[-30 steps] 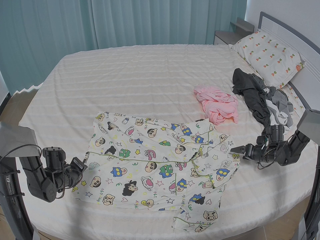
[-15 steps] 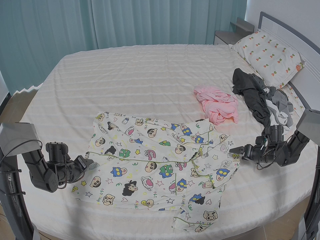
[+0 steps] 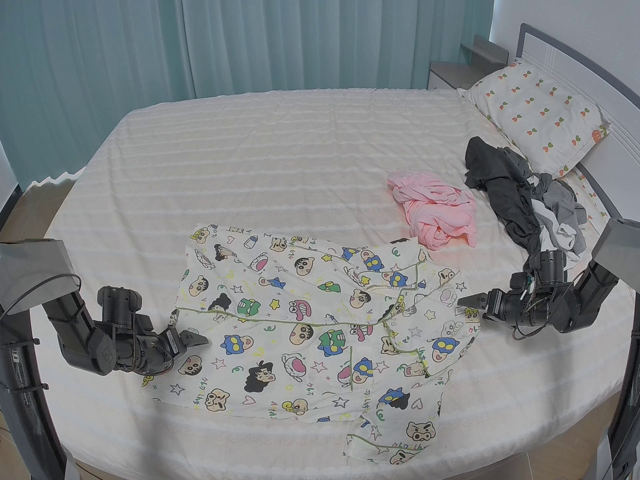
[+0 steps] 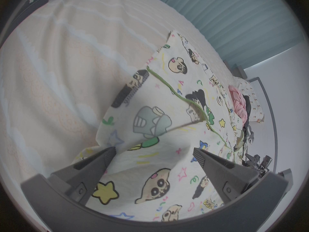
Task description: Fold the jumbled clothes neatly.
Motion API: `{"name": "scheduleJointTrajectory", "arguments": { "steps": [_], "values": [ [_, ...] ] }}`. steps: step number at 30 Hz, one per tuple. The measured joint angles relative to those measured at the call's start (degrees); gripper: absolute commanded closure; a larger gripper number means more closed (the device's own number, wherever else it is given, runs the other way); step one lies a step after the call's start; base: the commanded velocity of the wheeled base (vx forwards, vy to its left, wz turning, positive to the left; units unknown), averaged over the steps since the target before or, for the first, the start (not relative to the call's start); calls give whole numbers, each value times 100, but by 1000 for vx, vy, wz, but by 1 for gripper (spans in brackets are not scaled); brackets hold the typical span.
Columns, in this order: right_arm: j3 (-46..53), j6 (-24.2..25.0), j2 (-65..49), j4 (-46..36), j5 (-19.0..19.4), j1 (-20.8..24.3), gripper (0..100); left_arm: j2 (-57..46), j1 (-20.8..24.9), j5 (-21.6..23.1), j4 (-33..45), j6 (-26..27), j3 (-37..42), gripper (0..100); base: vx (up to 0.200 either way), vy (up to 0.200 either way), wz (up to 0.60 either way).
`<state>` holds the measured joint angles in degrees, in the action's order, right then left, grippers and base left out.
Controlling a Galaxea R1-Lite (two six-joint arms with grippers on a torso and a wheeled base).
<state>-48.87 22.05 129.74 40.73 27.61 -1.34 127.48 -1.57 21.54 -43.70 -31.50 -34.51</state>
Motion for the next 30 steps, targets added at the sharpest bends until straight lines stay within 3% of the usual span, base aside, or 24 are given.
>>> {"name": "scheduleJointTrajectory", "arguments": {
  "steps": [8,9,17,26,30],
  "values": [
    [-2,0,0,0,-5,13,0,-366,152,24,486,28,-162,0,0,0,0],
    [-5,0,0,0,-5,16,0,-389,176,-26,545,33,-189,100,0,0,0],
    [0,0,0,2,-5,35,0,-451,377,-244,884,13,-407,100,0,0,0],
    [0,0,0,5,-5,38,0,-719,589,-283,856,35,-112,100,0,0,0],
    [0,0,0,2,-5,38,0,-979,855,-558,834,61,76,100,0,0,0]
  ]
}}
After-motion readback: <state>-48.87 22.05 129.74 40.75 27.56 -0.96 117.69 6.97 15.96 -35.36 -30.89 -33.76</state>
